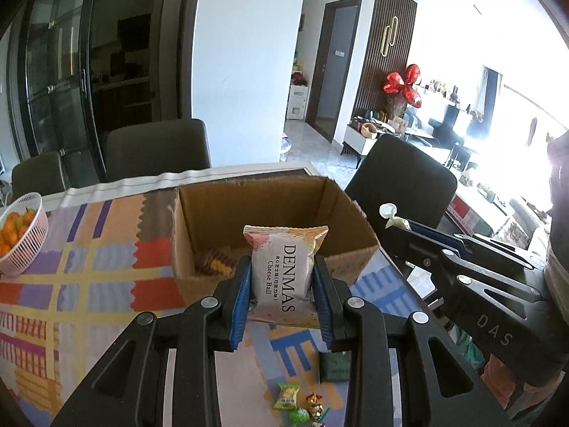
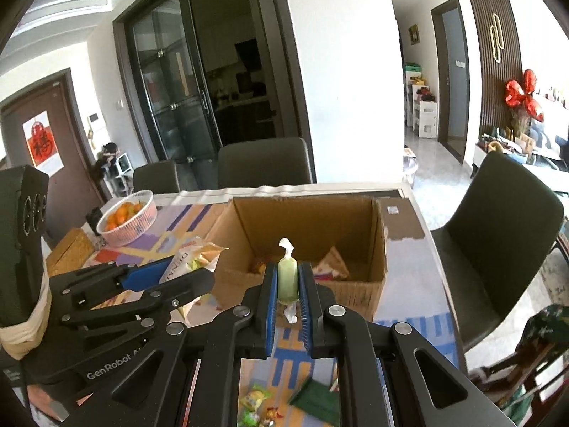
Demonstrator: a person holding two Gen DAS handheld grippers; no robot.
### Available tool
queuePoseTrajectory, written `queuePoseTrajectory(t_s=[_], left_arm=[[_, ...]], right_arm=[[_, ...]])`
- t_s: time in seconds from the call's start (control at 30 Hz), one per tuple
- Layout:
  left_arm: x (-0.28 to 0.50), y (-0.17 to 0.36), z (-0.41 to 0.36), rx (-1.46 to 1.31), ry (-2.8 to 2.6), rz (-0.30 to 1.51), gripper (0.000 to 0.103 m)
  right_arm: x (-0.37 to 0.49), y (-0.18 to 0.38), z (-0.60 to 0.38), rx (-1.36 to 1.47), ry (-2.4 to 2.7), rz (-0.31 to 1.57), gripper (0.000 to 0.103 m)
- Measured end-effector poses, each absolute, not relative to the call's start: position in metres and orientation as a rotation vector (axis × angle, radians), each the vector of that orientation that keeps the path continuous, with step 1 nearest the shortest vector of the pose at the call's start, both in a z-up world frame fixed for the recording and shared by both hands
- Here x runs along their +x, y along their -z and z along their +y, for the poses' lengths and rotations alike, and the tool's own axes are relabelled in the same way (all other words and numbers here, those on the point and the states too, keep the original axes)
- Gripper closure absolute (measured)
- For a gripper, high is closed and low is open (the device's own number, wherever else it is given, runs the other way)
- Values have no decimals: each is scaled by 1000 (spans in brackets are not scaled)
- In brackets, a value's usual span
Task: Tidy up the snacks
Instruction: 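Carry the Denmas bag and green bottle over the cardboard box with both tools, then open both tools to drop the bag and bottle into the box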
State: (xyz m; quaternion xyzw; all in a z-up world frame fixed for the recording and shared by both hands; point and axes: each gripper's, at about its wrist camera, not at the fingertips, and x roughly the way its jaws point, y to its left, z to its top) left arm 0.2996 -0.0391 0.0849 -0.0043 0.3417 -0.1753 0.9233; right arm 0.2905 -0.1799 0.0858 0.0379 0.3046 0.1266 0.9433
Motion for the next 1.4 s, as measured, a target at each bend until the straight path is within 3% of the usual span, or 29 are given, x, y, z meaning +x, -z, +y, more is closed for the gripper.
queuePoseTrajectory(t_s=[0.6, 0.73, 0.83, 0.97, 1.3, 1.4], left_arm=[[372, -87, -45, 31, 316, 749, 70], [388, -82, -50, 42, 298, 777, 64], [389, -80, -49, 51, 274, 778, 55], [376, -83, -48, 72, 258, 760, 53], [324, -95, -44, 84, 254, 713, 43], [307, -93, -44, 86, 256, 713, 42]], right_arm=[[360, -93, -177, 3, -257, 645, 90], [374, -85, -179, 6, -254, 673, 90], [384, -78, -184, 37, -241, 710, 81], [382, -75, -192, 38, -218, 717, 77], [338, -85, -198, -8, -207, 658, 55], [322, -85, -200, -9, -209, 649, 53]])
